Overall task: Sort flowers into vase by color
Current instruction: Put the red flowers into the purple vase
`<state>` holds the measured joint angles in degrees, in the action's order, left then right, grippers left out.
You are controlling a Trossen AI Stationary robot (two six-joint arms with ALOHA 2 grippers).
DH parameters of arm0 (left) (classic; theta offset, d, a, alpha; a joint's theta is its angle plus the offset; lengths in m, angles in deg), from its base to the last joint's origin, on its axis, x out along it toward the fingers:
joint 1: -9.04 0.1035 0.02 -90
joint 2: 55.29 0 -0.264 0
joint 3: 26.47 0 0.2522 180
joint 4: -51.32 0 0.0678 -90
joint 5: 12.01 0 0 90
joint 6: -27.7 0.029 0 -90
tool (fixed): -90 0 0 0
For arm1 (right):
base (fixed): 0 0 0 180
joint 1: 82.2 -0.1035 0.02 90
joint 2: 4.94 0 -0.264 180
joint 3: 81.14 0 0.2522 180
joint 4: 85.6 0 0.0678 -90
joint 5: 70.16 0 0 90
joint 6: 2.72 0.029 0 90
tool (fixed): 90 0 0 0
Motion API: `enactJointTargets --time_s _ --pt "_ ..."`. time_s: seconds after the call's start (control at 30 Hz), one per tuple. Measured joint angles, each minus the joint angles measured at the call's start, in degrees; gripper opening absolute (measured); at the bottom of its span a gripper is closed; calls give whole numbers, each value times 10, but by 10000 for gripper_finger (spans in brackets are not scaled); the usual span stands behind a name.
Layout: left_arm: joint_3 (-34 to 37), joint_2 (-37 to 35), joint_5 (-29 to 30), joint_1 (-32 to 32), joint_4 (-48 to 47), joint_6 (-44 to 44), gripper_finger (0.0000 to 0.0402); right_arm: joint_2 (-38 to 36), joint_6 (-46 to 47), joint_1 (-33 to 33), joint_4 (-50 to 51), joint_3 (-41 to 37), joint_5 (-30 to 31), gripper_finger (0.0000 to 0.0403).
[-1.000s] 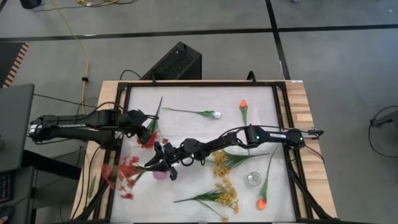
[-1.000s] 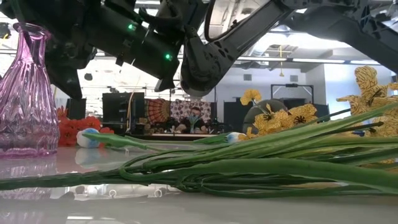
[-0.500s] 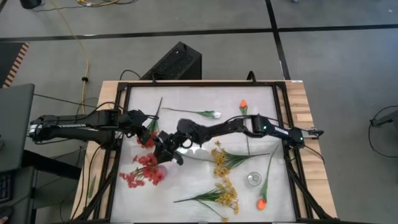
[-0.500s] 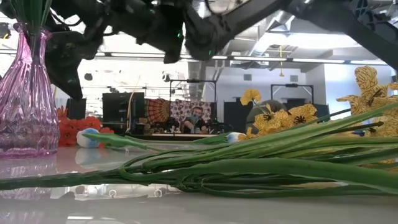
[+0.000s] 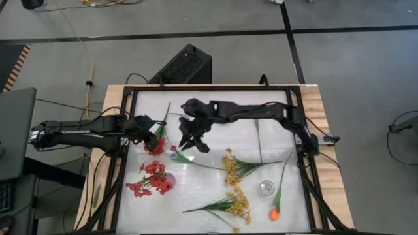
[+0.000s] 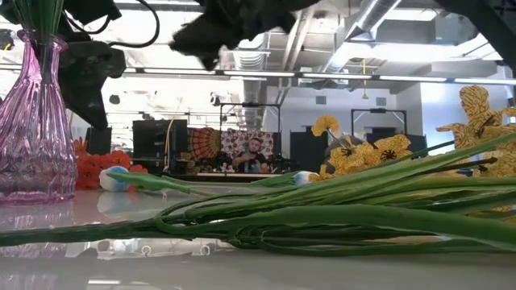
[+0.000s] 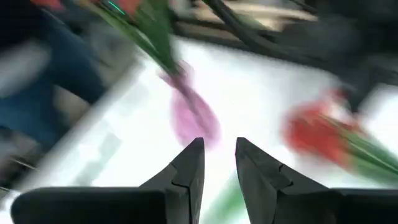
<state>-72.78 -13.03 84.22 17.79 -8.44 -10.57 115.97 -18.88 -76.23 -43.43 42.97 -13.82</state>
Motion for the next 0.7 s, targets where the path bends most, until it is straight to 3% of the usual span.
enactJointTargets --time_s 0.13,0.23,0.53,0.7 --pt "0 0 21 0 0 -17 32 -8 -34 2 46 0 145 119" --pt "0 0 38 0 0 -22 32 -7 -34 2 60 0 203 119" --pt "0 18 137 27 27 -15 32 -8 -95 9 61 0 233 119" --pt "0 92 66 106 106 -10 32 -8 -144 49 66 0 205 119"
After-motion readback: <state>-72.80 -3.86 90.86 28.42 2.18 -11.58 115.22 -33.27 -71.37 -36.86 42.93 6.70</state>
